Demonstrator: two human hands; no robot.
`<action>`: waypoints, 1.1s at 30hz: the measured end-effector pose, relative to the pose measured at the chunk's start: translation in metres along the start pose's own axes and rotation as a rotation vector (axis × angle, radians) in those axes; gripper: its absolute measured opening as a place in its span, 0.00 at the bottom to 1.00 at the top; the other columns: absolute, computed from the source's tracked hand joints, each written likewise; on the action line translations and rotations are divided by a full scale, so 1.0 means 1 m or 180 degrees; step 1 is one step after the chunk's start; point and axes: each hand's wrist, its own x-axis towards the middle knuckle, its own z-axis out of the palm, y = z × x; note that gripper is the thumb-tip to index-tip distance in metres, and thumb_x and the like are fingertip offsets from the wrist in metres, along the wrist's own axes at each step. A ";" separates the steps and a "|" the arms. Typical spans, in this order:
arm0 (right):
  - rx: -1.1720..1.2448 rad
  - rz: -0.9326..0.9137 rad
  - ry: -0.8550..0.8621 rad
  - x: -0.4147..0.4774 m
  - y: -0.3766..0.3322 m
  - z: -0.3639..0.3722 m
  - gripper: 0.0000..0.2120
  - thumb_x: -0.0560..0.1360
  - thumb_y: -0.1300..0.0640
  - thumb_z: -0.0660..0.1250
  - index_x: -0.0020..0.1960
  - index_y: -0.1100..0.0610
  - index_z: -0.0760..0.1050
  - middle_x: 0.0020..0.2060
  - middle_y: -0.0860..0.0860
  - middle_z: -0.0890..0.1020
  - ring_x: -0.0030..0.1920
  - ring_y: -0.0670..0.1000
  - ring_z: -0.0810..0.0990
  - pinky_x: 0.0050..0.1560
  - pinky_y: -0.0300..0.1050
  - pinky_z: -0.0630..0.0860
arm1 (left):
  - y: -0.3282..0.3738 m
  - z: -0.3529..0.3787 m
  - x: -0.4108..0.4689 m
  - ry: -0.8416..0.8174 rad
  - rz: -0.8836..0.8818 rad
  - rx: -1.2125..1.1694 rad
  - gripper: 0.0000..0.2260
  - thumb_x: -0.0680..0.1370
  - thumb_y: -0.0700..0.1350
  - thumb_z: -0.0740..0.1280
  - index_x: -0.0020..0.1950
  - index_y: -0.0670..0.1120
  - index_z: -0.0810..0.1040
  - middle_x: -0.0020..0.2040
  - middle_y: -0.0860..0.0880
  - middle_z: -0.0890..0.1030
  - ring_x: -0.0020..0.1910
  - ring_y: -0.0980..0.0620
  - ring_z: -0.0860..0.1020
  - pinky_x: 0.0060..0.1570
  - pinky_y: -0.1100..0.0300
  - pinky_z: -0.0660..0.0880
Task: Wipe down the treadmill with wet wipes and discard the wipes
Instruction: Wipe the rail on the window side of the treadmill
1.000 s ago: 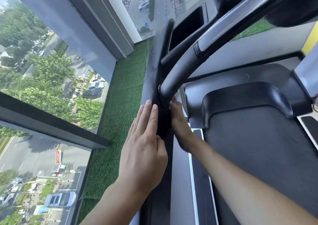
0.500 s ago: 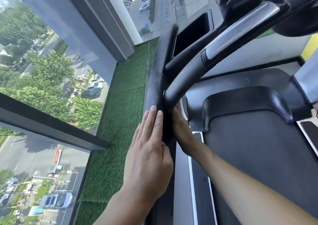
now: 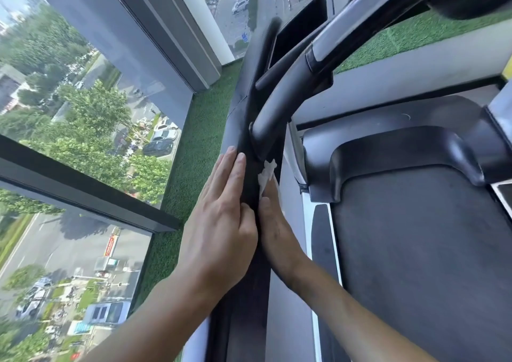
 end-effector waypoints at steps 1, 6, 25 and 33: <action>-0.0015 -0.0042 0.0014 0.002 0.002 0.000 0.30 0.82 0.37 0.43 0.81 0.45 0.44 0.80 0.37 0.48 0.79 0.39 0.45 0.79 0.54 0.47 | 0.000 0.000 0.000 -0.0007 0.0006 -0.0021 0.33 0.75 0.45 0.54 0.81 0.56 0.55 0.79 0.68 0.49 0.76 0.70 0.47 0.75 0.63 0.55; -0.0027 0.0314 0.0353 0.041 -0.010 -0.003 0.30 0.81 0.35 0.43 0.81 0.42 0.48 0.79 0.39 0.54 0.78 0.39 0.50 0.79 0.54 0.50 | -0.002 0.000 -0.001 -0.0053 -0.0003 -0.0072 0.31 0.79 0.41 0.57 0.80 0.58 0.54 0.78 0.70 0.48 0.76 0.70 0.48 0.72 0.67 0.56; -0.0069 -0.0053 -0.0041 -0.004 -0.035 0.009 0.27 0.83 0.41 0.43 0.81 0.43 0.48 0.79 0.34 0.50 0.77 0.35 0.45 0.80 0.51 0.46 | -0.007 0.003 -0.003 0.0469 0.0241 -0.0410 0.26 0.80 0.53 0.46 0.73 0.47 0.68 0.70 0.55 0.69 0.70 0.57 0.67 0.69 0.53 0.66; -0.0016 0.0510 -0.0016 -0.002 -0.015 0.000 0.28 0.80 0.36 0.42 0.79 0.37 0.46 0.78 0.33 0.47 0.76 0.32 0.43 0.80 0.48 0.44 | -0.008 0.005 -0.002 0.0476 0.0226 -0.0349 0.25 0.80 0.53 0.46 0.73 0.46 0.68 0.71 0.56 0.68 0.71 0.58 0.66 0.71 0.56 0.64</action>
